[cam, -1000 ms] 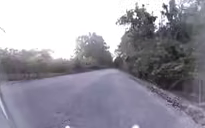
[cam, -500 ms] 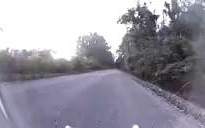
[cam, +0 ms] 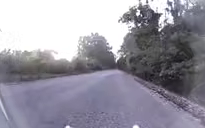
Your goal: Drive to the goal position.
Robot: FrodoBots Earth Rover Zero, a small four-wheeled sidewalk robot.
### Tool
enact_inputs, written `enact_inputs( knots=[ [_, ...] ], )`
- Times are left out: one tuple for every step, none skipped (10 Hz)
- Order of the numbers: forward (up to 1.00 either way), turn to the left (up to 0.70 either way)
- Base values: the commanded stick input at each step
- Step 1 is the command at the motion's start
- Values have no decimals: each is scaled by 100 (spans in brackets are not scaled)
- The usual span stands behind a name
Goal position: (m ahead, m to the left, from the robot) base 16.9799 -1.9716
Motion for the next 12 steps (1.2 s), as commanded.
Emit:
enact_inputs(
  knots=[
    [70,0],
    [70,0],
    [70,-12],
    [70,-35],
    [70,-20],
    [70,1],
    [70,5],
    [70,4],
    [70,0],
    [70,0],
    [70,0],
    [70,0]
  ],
)
